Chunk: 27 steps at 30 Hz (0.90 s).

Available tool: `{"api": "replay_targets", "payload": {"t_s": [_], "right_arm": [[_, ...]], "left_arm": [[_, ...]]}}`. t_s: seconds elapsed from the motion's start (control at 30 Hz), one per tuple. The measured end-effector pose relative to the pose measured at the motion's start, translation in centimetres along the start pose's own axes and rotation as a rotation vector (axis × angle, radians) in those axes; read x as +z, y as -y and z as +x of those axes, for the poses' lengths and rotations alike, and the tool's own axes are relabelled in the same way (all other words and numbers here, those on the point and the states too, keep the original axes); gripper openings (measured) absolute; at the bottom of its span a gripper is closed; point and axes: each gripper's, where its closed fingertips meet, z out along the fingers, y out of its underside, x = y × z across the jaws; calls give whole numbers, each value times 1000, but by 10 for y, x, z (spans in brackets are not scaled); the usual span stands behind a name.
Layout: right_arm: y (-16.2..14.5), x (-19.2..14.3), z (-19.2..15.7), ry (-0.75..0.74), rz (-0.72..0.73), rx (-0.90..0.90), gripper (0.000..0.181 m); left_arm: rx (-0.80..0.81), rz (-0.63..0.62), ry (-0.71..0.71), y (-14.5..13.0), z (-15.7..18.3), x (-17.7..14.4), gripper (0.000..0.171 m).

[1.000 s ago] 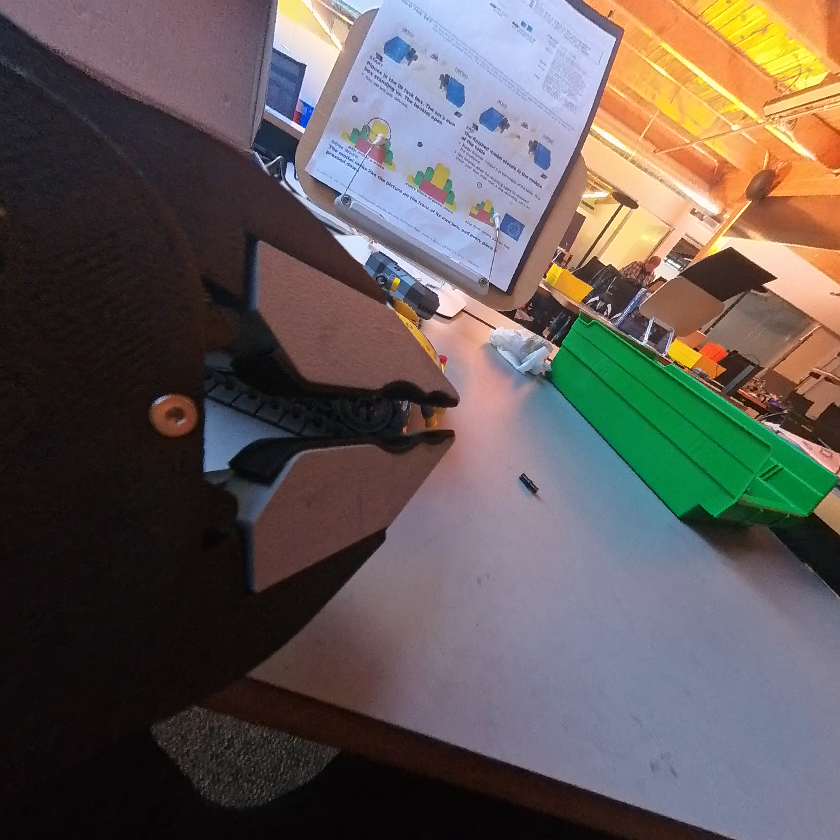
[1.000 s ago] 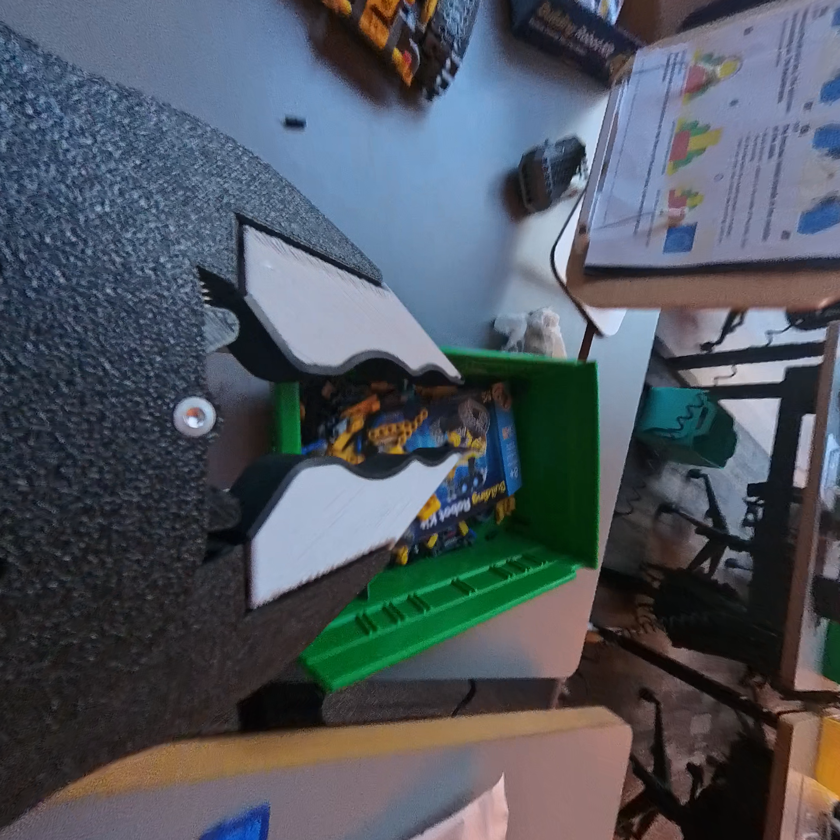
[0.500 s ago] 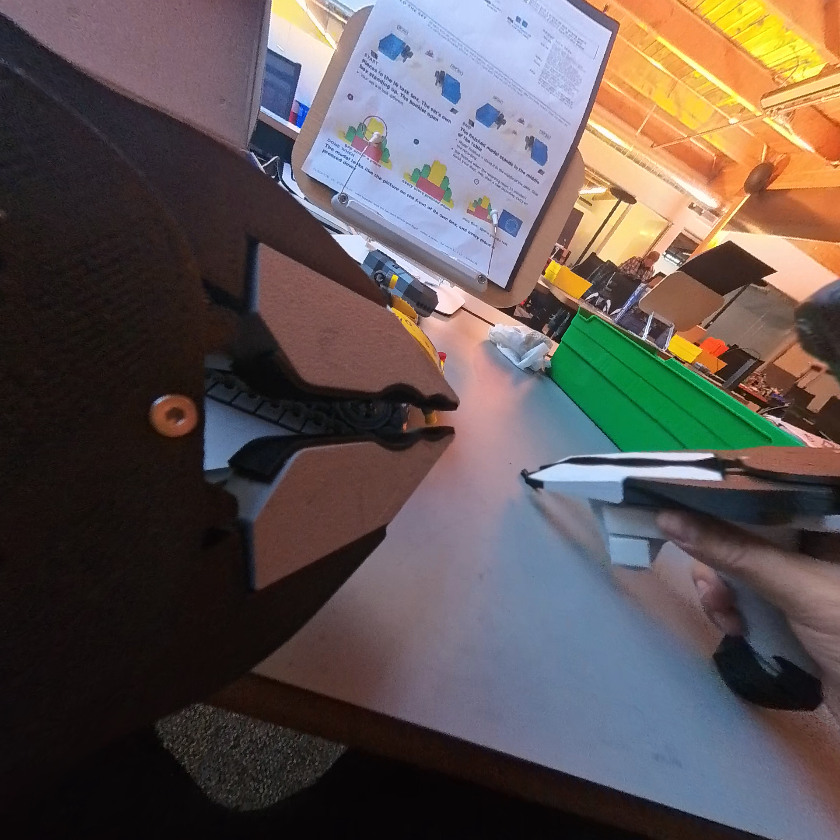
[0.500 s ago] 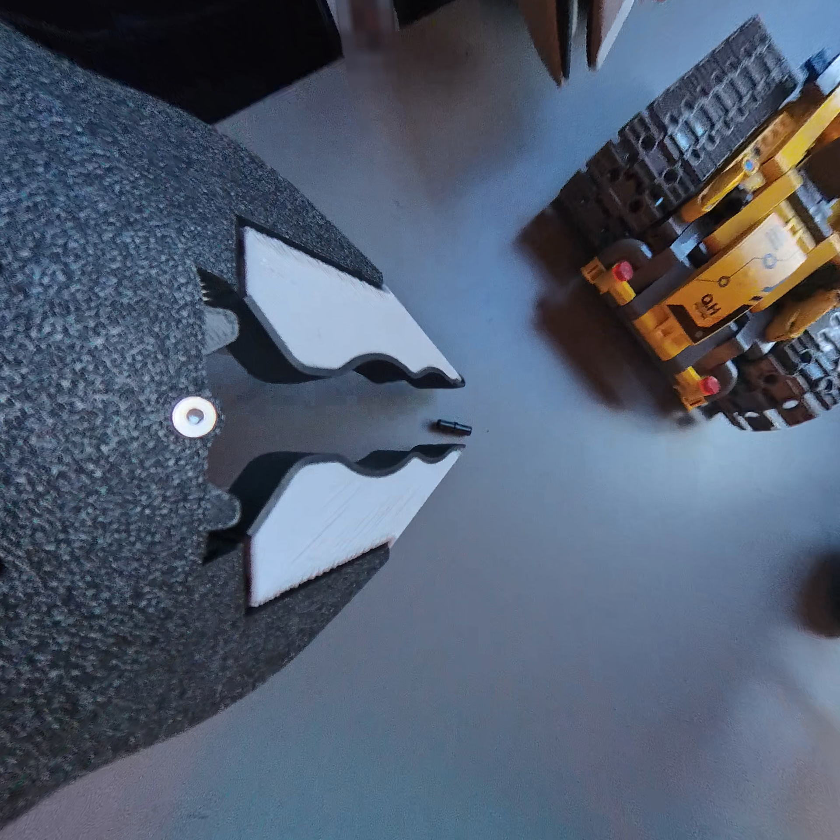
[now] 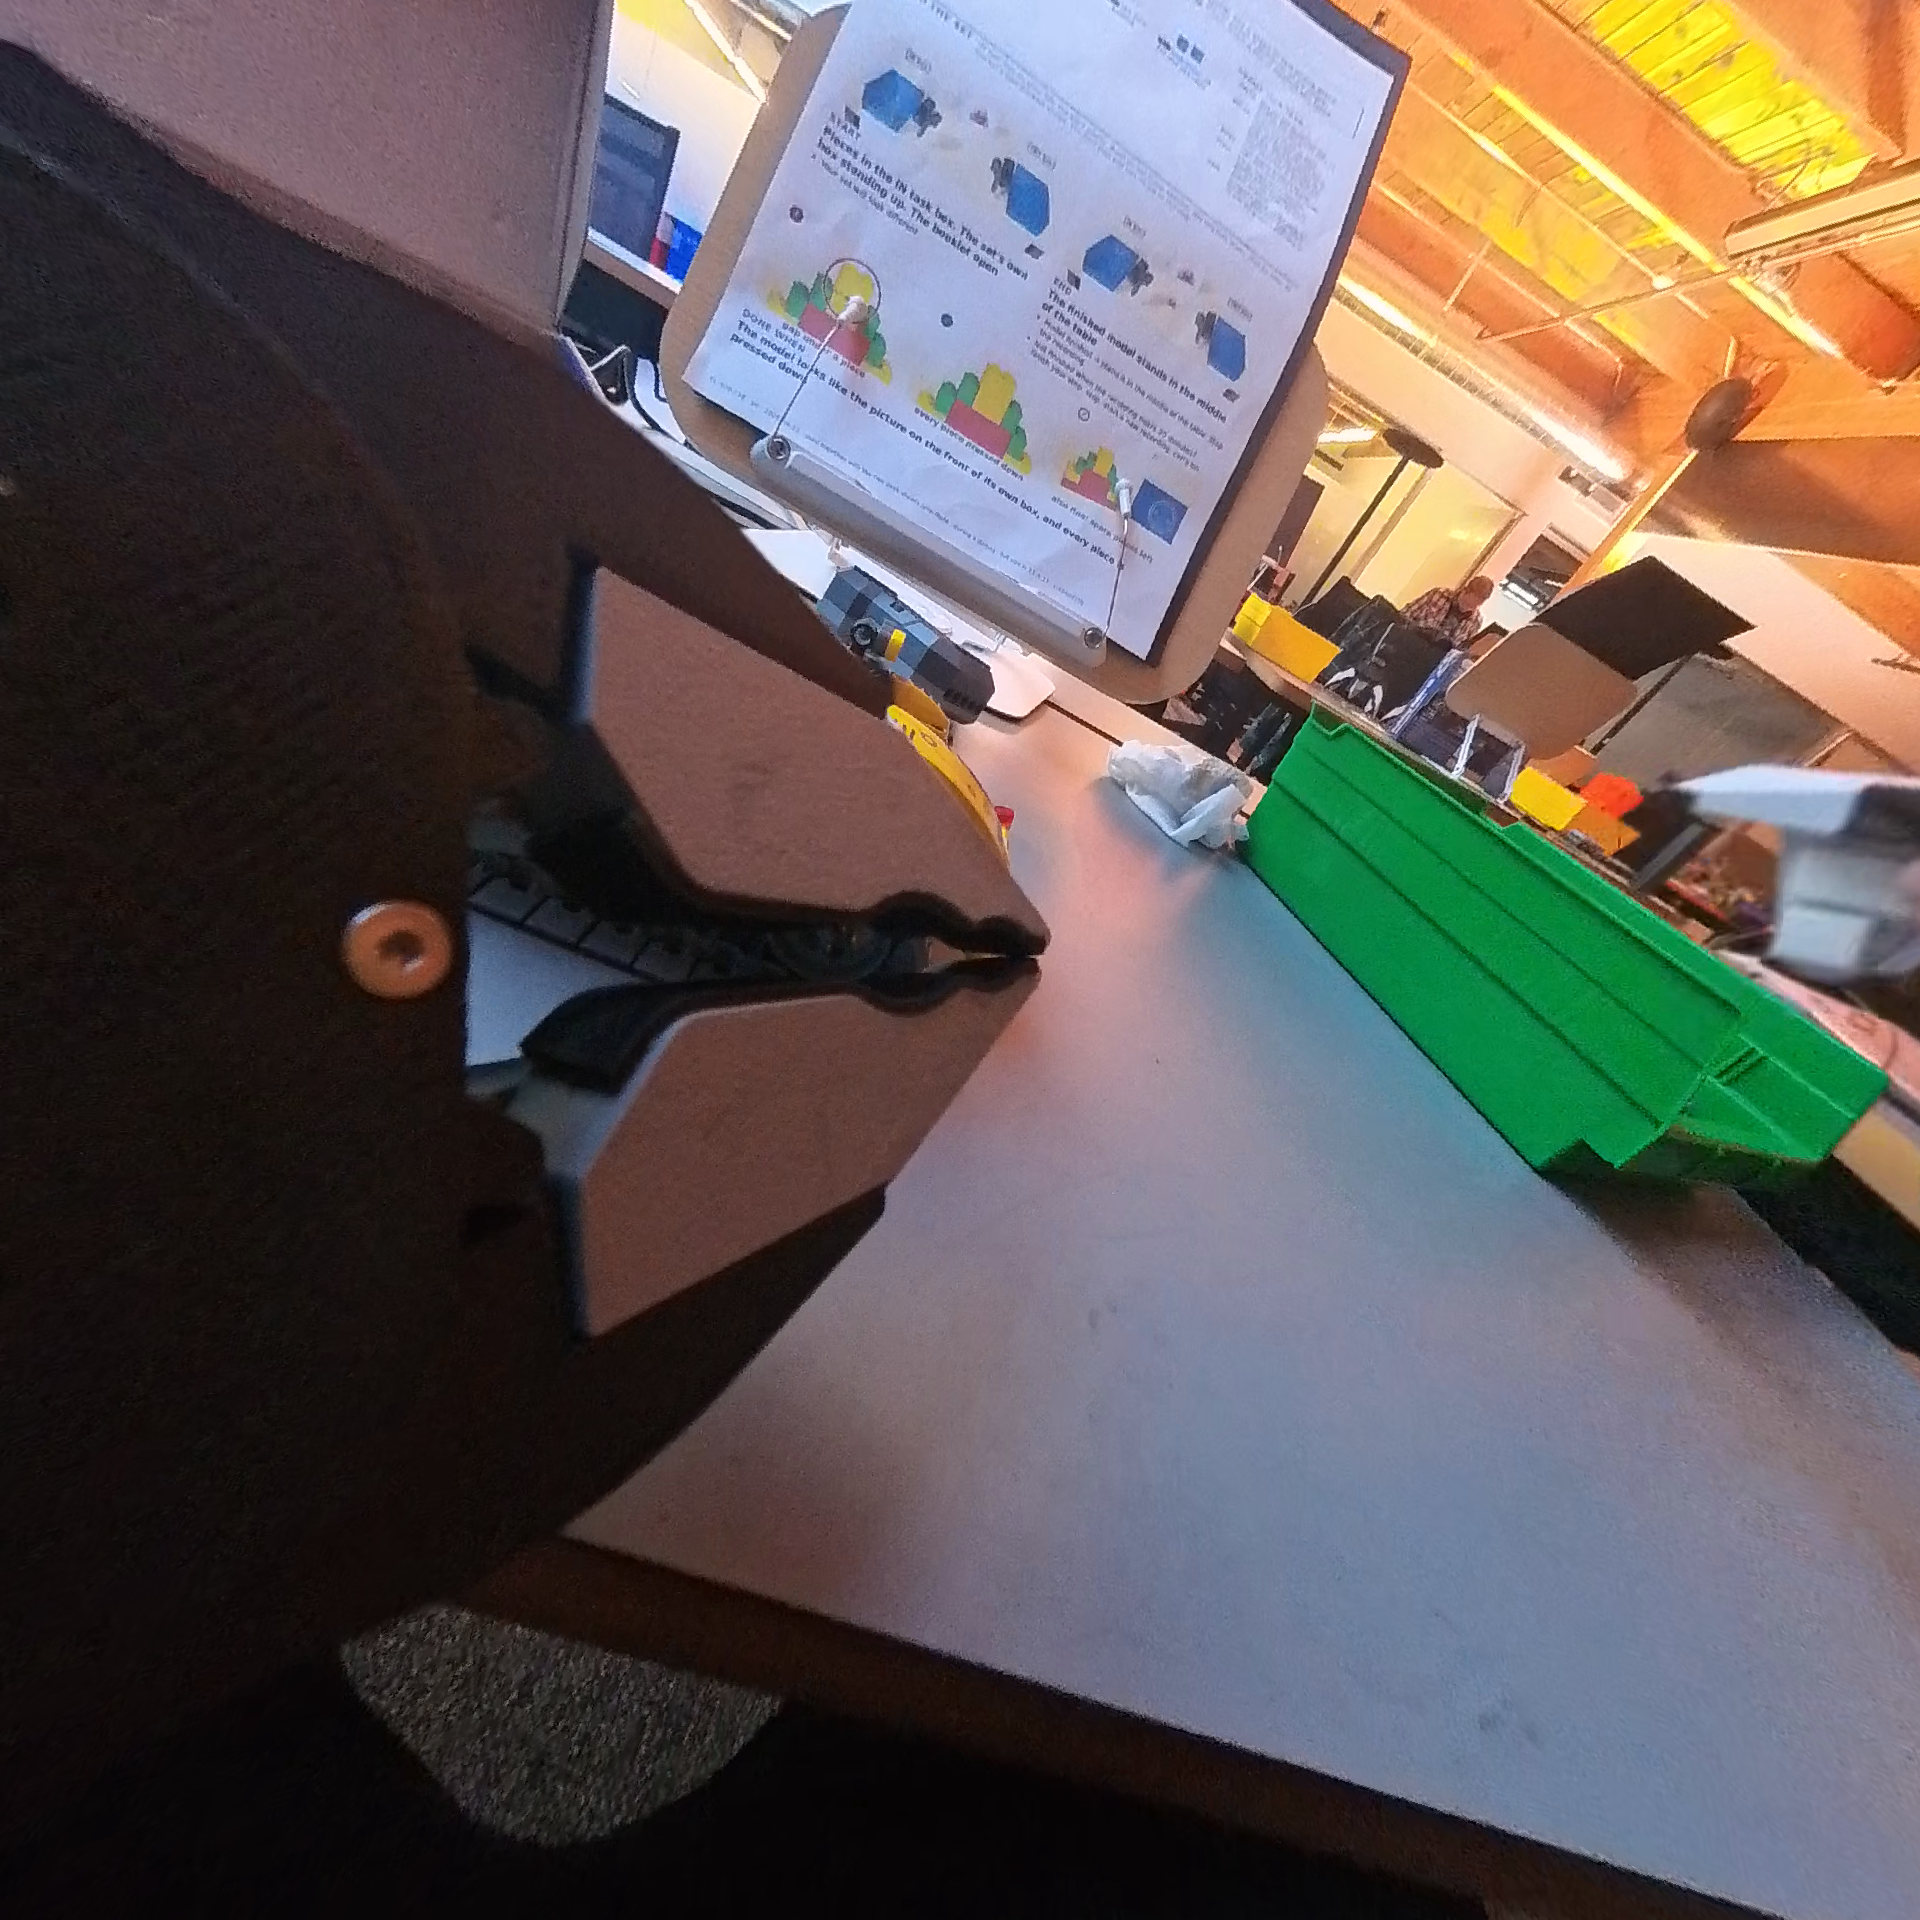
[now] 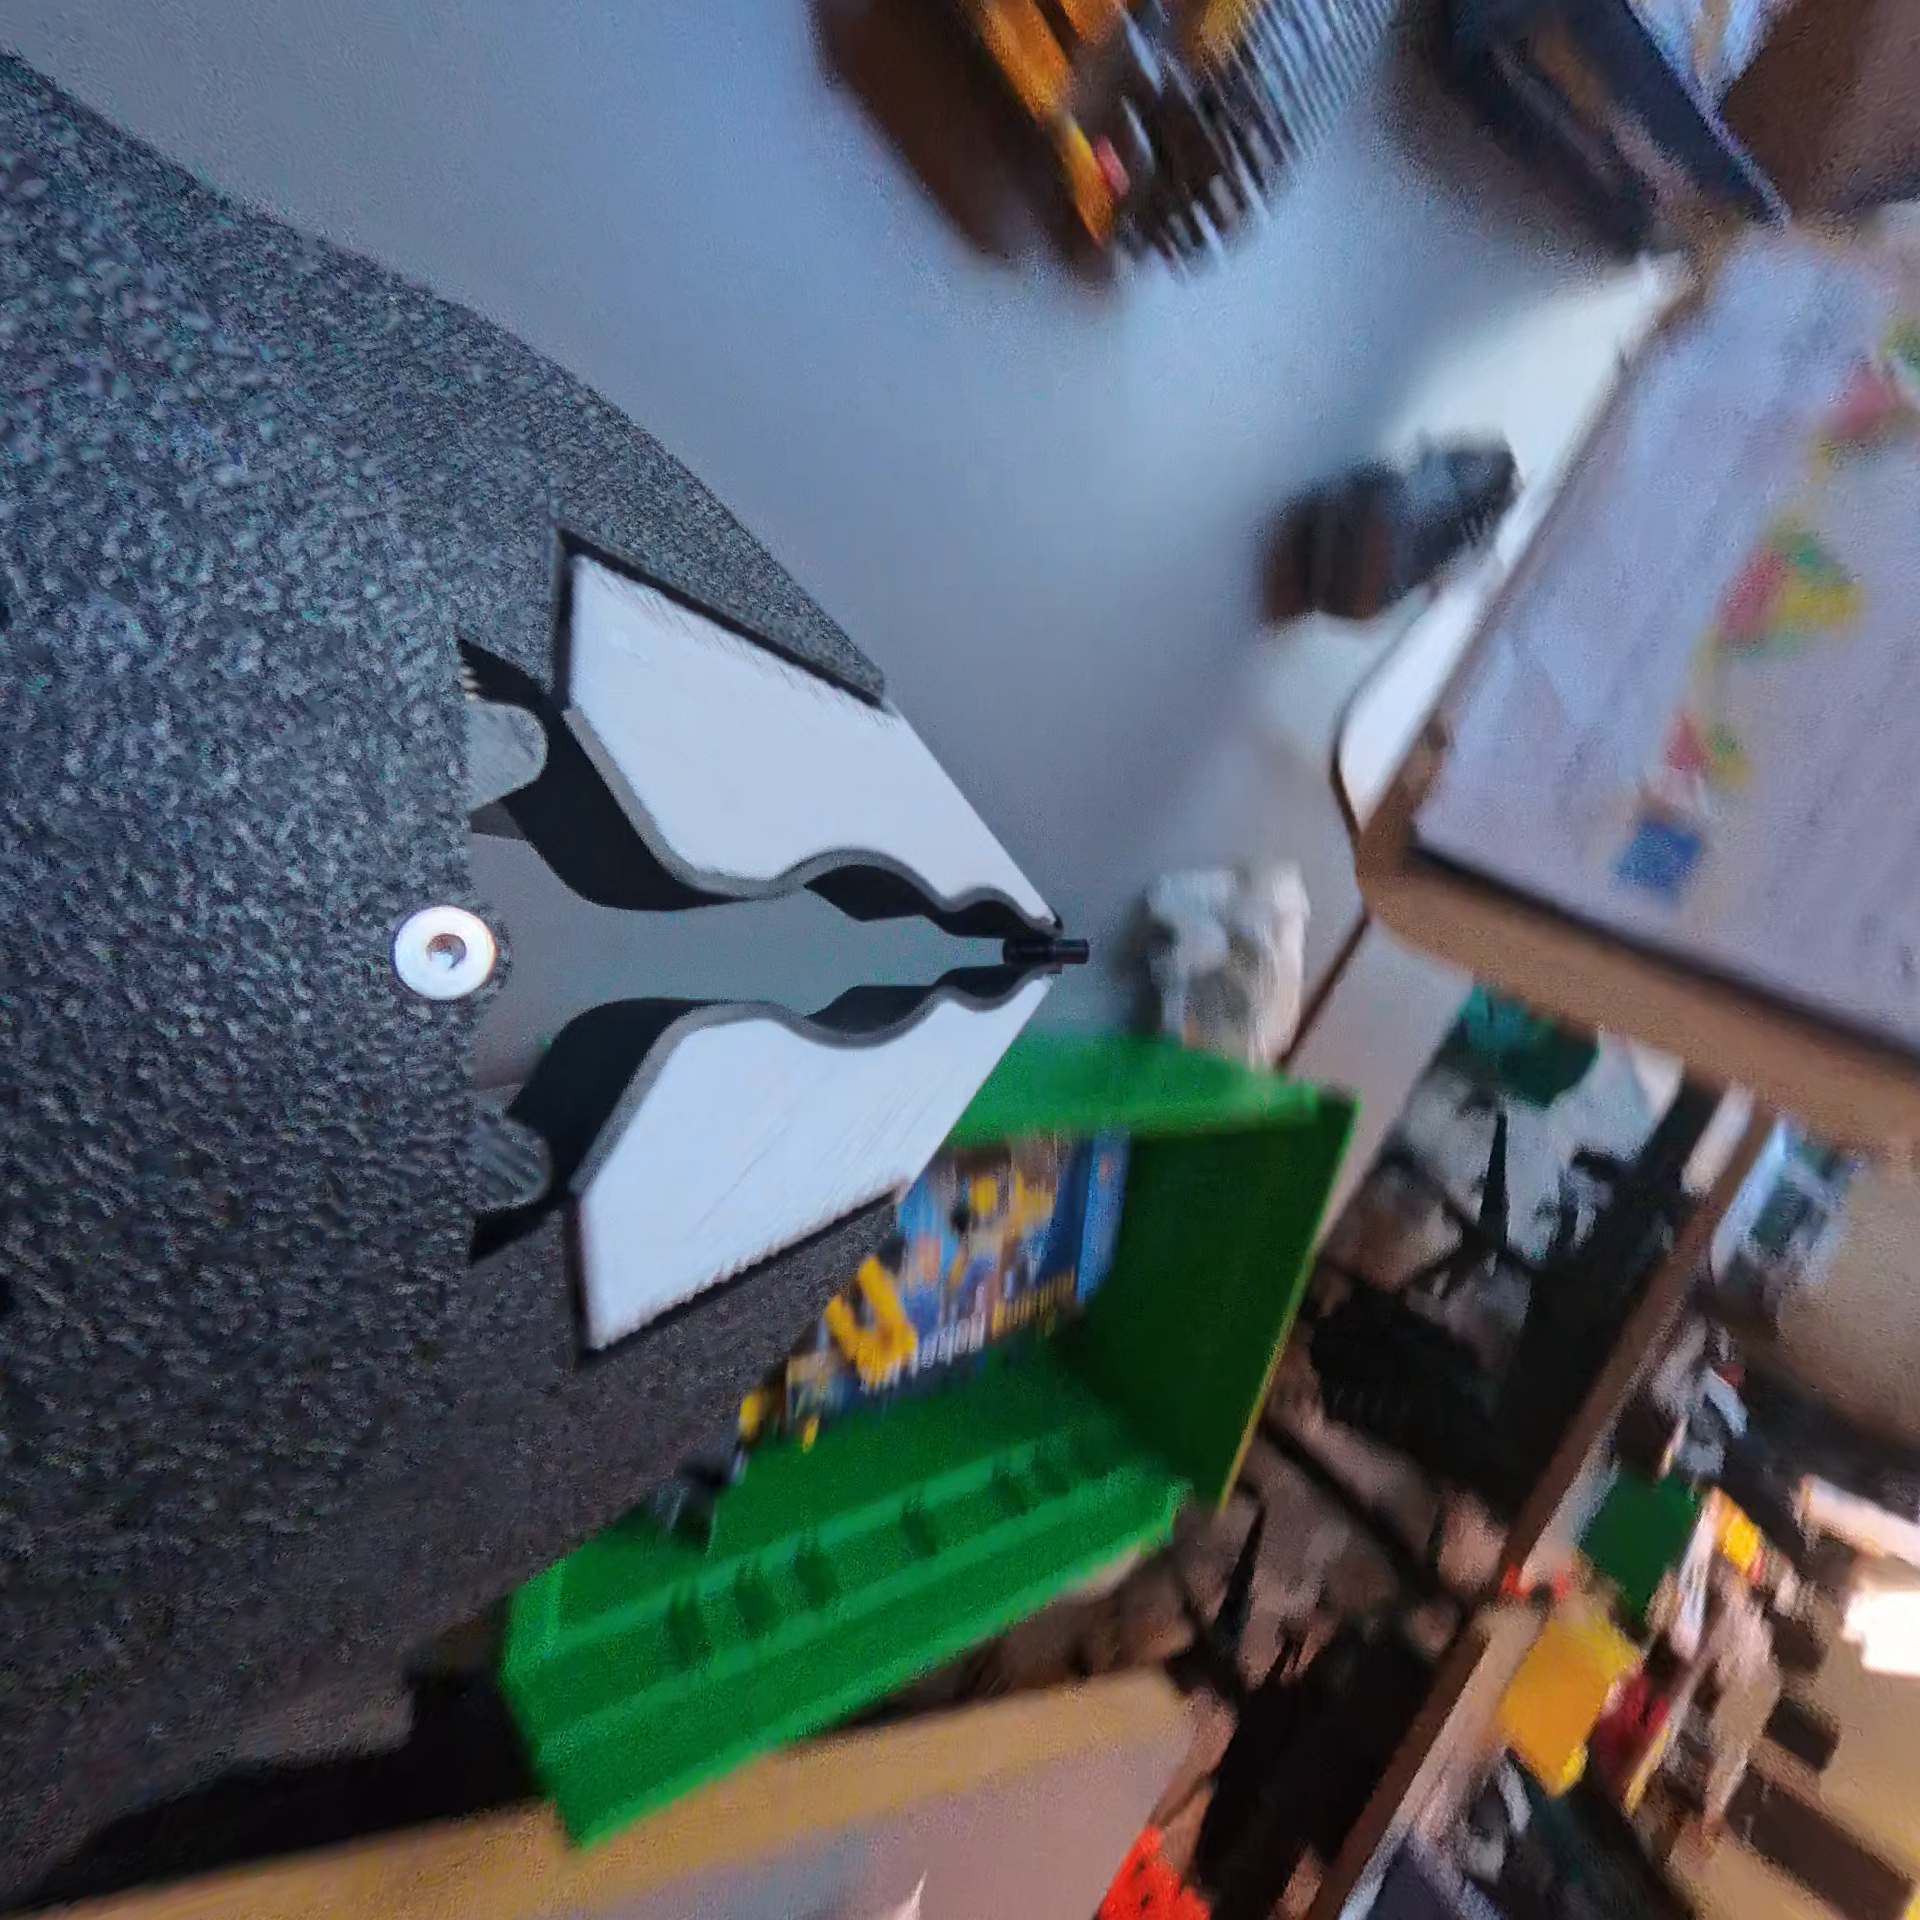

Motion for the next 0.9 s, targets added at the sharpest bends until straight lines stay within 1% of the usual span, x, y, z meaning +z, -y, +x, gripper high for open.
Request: {"api": "replay_targets", "payload": {"t_s": [0.03, 0.07, 0.1, 0.13, 0.17, 0.23, 0.3, 0.33, 0.37, 0.4, 0.43, 0.47, 0.5, 0.53, 0.57, 0.6, 0.63, 0.67, 0.77, 0.83, 0.9], "right_arm": [[1, 4, 27, -31, -26, 36, 2], [-4, 11, 50, -44, -83, 75, 2], [-14, 19, 68, -41, -159, 115, 8], [-23, 25, 81, -26, -224, 150, 18], [-29, 29, 90, -15, -265, 175, 19], [-33, 32, 103, -19, -285, 207, 22], [-31, 30, 106, -27, -269, 237, 28], [-27, 27, 103, -37, -242, 248, 29], [-19, 23, 95, -33, -186, 249, 29], [-7, 19, 78, 4, -116, 239, 30], [3, 16, 53, 62, -56, 220, 27], [7, 16, 22, 144, -20, 198, 23], [6, 18, -16, 258, -16, 173, 21], [1, 20, -56, 389, -37, 153, 24], [-5, 21, -92, 505, -58, 137, 30], [-9, 24, -120, 586, -68, 124, 34], [-12, 29, -141, 638, -70, 111, 34], [-13, 35, -158, 683, -67, 97, 37], [-5, 54, -194, 825, -36, 89, 49], [0, 68, -213, 927, -65, 120, 57], [-4, 77, -232, 1036, -140, 143, 56]], "left_arm": [[-3, 1, -2, 0, 0, 0, 0], [-7, 2, -4, 0, 0, 0, 0], [-10, 3, -5, 0, -1, 0, 0], [-14, 3, -7, 0, -1, 0, 0], [-17, 2, -9, 0, -1, 0, 0], [-22, 1, -12, 0, -1, 0, 0], [-21, 0, -20, 0, 0, 0, 0], [-22, -2, -21, -1, 0, 0, 0], [-27, 0, -23, 0, 0, 0, 0], [-40, 7, -34, 0, 0, -1, 0], [-69, 13, -68, 1, 1, -3, 0], [-114, 17, -130, 1, 4, -6, 0], [-162, 12, -207, -1, 8, -11, 0], [-193, -18, -256, -8, 7, -16, 0], [-202, -74, -250, -21, -3, -21, 2], [-211, -132, -217, -36, -17, -26, 8], [-236, -173, -201, -47, -28, -32, 11], [-289, -198, -191, -56, -39, -40, 11], [-487, -218, -179, -75, -57, -62, 22], [-532, -244, -174, -90, -58, -68, 27], [-549, -296, -197, -105, -54, -65, 37]]}}
